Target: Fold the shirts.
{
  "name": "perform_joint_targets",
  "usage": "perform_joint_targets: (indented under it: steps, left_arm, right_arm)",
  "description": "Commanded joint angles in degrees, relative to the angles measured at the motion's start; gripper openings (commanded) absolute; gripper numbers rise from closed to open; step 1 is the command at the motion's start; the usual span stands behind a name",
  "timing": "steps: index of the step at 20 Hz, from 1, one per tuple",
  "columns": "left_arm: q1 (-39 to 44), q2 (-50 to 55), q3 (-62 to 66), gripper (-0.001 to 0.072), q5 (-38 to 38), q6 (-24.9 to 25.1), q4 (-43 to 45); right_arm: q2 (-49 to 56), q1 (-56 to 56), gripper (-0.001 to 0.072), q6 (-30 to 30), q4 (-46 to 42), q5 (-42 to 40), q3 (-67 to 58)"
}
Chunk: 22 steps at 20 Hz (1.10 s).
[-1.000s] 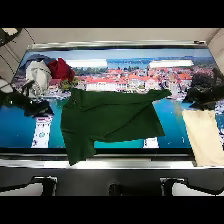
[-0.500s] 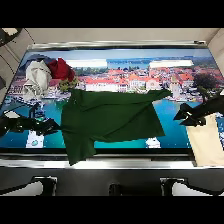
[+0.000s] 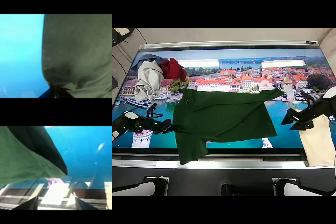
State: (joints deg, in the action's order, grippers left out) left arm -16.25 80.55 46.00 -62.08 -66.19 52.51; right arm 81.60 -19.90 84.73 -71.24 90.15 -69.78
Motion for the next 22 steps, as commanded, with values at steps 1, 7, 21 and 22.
perform_joint_targets:
  steps: [1,7,21,22]
  left_arm:
    - [0.3,0.1,0.0,0.0036,0.2,0.2,-0.7]
    - [0.3,0.0,0.0,0.0036,-2.2,0.2,-0.7]
    - [0.3,-1.1,0.0,0.0036,-4.5,0.2,-0.9]
    - [0.3,-1.1,0.0,0.0036,-4.6,0.2,-0.9]
  right_arm:
    - [0.0,3.2,0.0573,-0.3,-0.5,-6.2,5.0]
    - [0.1,8.2,0.0572,-2.0,0.1,-13.8,9.9]
    - [4.2,8.3,0.0375,0.1,1.8,-18.6,12.6]
    - [4.3,8.3,0.0325,1.1,1.8,-19.4,12.6]
